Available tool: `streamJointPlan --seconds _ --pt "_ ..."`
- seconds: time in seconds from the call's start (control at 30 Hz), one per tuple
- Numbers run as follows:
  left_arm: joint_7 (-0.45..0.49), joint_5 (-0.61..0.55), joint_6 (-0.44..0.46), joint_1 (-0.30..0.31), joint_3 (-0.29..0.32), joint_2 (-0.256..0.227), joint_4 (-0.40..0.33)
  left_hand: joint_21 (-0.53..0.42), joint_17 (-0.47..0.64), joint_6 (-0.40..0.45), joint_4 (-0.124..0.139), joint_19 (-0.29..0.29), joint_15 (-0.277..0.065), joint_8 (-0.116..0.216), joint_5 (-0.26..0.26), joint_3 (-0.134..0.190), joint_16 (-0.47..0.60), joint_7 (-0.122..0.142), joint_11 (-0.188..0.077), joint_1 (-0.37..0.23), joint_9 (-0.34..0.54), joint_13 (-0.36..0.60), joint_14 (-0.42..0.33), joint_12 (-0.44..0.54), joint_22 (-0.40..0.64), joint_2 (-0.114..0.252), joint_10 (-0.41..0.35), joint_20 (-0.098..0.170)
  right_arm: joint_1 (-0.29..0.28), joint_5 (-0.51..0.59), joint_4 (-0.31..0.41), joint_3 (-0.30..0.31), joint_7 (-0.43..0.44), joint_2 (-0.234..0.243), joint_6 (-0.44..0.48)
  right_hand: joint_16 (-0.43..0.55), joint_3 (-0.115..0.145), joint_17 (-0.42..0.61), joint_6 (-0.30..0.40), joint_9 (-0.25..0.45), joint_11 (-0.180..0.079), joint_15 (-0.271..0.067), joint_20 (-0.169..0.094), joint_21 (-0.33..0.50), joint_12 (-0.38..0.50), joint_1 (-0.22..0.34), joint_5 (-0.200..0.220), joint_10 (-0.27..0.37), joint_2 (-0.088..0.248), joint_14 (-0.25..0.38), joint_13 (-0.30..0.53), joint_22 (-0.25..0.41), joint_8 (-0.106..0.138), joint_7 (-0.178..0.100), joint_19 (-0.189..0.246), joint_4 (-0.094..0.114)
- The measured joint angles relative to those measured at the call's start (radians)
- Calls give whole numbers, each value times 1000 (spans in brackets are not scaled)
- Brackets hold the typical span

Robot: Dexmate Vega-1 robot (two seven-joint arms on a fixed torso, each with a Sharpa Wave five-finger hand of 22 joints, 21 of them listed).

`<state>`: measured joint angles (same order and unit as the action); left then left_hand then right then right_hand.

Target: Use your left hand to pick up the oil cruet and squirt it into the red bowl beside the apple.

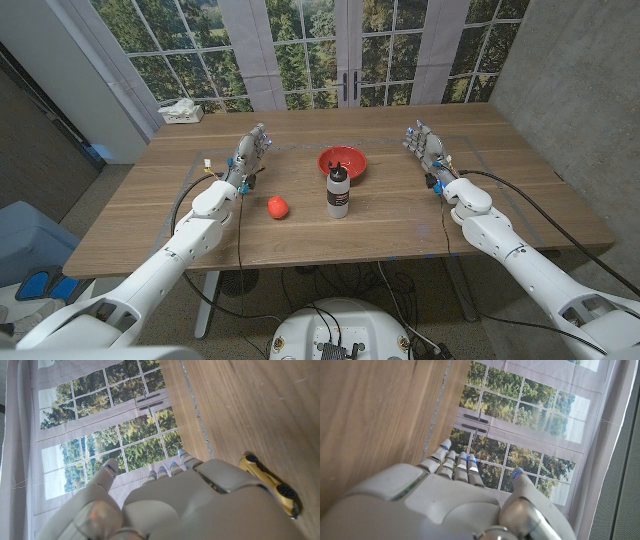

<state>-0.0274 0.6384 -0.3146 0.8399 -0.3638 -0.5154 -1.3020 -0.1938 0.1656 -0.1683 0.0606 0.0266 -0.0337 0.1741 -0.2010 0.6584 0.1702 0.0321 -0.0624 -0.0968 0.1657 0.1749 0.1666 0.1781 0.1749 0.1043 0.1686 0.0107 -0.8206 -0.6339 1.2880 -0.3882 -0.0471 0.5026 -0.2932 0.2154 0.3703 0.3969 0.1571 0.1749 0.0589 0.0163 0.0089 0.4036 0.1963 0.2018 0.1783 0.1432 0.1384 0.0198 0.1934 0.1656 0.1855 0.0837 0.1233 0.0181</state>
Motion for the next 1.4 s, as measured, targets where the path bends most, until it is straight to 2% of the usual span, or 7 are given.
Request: streamJointPlan --seconds 0.43,0.6,0.8,0.97,1.1,1.27,1.4 --pt "8 -20 -30 -13 5 0 20 0 0 0 0 0 0 4 0 0 0 0 0 0 0 0 0 0 0 0 0 -1 54 14 -69 -20 -46 -28 -28 0 0 -3 0 0 0 0 0 0 0 0 3 0 0 0 0 0 0 0 0 0" --pt "15 -28 -38 -23 5 5 33 -18 0 -3 -10 -30 3 8 0 -3 16 37 0 0 0 0 0 0 5 0 0 -41 85 17 -116 -28 -61 -46 -38 0 0 -3 0 0 0 0 0 0 0 0 3 0 0 0 0 0 0 0 0 0" --pt "12 -34 -54 -43 5 13 63 -59 5 -3 -29 -190 41 8 0 -11 46 83 -18 26 5 0 -226 7 5 -9 3 -108 106 20 -149 -33 -71 -58 -46 0 0 -3 0 0 0 0 4 -5 0 0 3 0 0 0 0 0 0 0 4 0" --pt "-6 -39 -69 -59 -1 19 90 -103 9 -5 -31 -380 20 8 0 -9 84 99 -18 52 5 0 -540 7 5 -18 3 -115 114 23 -161 -34 -73 -63 -50 0 0 -3 0 0 0 0 4 -5 0 0 3 0 0 0 0 0 0 0 3 0" --pt "-14 -49 -84 -68 -5 21 105 -192 16 -3 -20 -654 -5 8 -3 -4 132 100 -11 65 5 0 -863 12 13 -25 -21 -64 114 24 -158 -34 -68 -63 -51 0 0 -7 0 0 0 0 4 -5 0 0 3 0 0 0 0 0 0 0 3 0" --pt "9 -86 -103 -74 -10 19 112 -502 145 -3 -23 -1168 -134 12 -12 19 462 9 38 65 5 4 -1499 27 146 -26 -244 106 108 25 -147 -33 -61 -59 -51 0 0 -8 0 0 0 0 4 -13 0 0 3 0 0 0 0 0 0 0 3 0" --pt "45 -125 -114 -74 -13 10 111 -657 289 3 -113 -1332 -173 19 -12 20 748 -50 28 51 5 5 -1588 30 232 -122 -397 192 103 26 -140 -32 -58 -57 -51 0 -2 -7 2 0 0 0 3 -13 0 0 3 0 0 0 0 0 0 2 4 -2"
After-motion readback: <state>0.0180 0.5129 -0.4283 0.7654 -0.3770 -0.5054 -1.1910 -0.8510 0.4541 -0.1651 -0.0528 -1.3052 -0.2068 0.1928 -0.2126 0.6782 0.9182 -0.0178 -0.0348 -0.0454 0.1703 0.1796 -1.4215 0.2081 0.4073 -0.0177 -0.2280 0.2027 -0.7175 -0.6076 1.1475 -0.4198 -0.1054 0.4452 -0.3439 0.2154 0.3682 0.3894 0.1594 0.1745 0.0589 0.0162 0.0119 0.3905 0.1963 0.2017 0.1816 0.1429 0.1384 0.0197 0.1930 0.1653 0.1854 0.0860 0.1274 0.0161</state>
